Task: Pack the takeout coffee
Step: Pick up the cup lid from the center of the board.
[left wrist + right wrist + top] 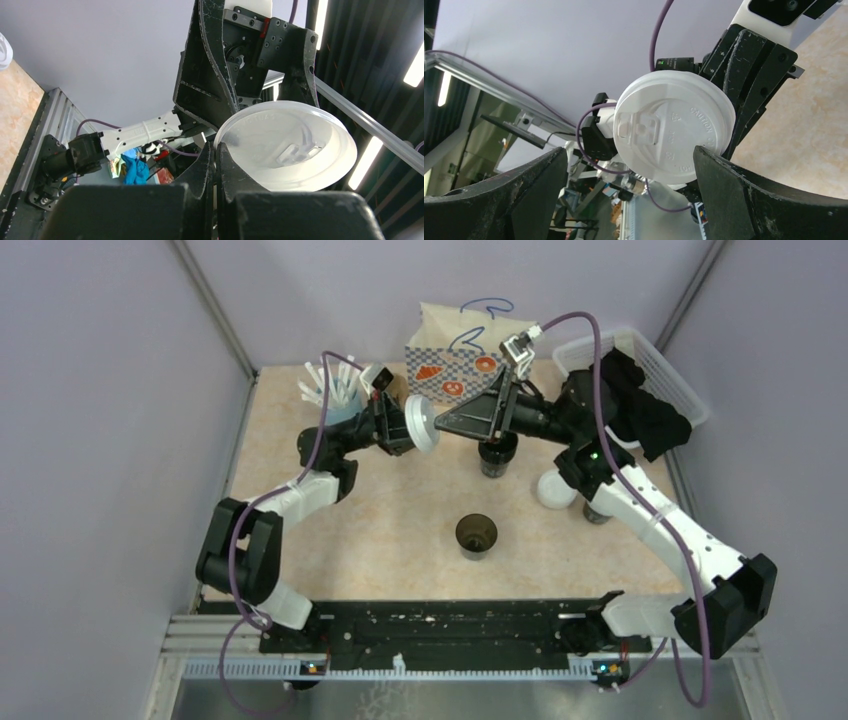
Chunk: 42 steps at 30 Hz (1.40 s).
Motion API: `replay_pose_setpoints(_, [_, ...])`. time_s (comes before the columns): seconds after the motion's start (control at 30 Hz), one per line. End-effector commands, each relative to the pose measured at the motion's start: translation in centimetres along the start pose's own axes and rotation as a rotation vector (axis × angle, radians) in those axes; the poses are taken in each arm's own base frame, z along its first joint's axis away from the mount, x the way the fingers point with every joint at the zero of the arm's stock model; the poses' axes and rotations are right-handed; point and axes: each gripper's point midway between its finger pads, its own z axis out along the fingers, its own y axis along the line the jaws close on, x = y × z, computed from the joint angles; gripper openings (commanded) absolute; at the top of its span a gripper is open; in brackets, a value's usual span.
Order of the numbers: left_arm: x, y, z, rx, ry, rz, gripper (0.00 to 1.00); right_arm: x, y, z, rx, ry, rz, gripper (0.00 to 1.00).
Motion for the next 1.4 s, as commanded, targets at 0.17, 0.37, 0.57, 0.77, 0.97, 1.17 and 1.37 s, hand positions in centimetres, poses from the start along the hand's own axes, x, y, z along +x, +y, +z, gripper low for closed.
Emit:
replay_pose_setpoints(0.17, [3.0, -3.5, -0.1, 0.134, 0.091, 0.147, 0.00, -0.7, -0.1, -1.1, 0.116, -0.037, -0.155, 0.97])
replay_pose_setpoints(0.37, [2.9, -3.4, -0.1, 0.139, 0.092, 0.147, 0.00, -0.4, -0.7, -1.6, 0.149, -0.034, -0.156, 0.97])
replay_pose_setpoints(0.57, [3.1, -3.7, 0.0, 0.151, 0.101, 0.146, 0.00, -0.4, -0.2, -0.5, 0.052, -0.025, -0.136, 0.97])
replay_pose_setpoints(0.77, [3.4, -3.8, 0.2, 0.157, 0.108, 0.145, 0.00, -0.2, -0.7, -0.3, 0.039, -0.017, -0.113, 0.95])
replay_pose_setpoints(0.97, [3.7, -3.8, 0.2, 0.162, 0.114, 0.144, 0.00, -0.2, -0.6, -0.4, 0.021, -0.020, -0.106, 0.96])
replay_pose_setpoints(1.17, [3.7, -3.8, 0.4, 0.166, 0.111, 0.141, 0.00, 0.1, -0.8, -0.5, 0.021, -0.009, -0.104, 0.96])
replay_pose_setpoints(1.37, [3.7, -3.8, 0.5, 0.175, 0.106, 0.137, 0.00, 0.1, -0.4, -0.5, -0.010, -0.011, -0.081, 0.88])
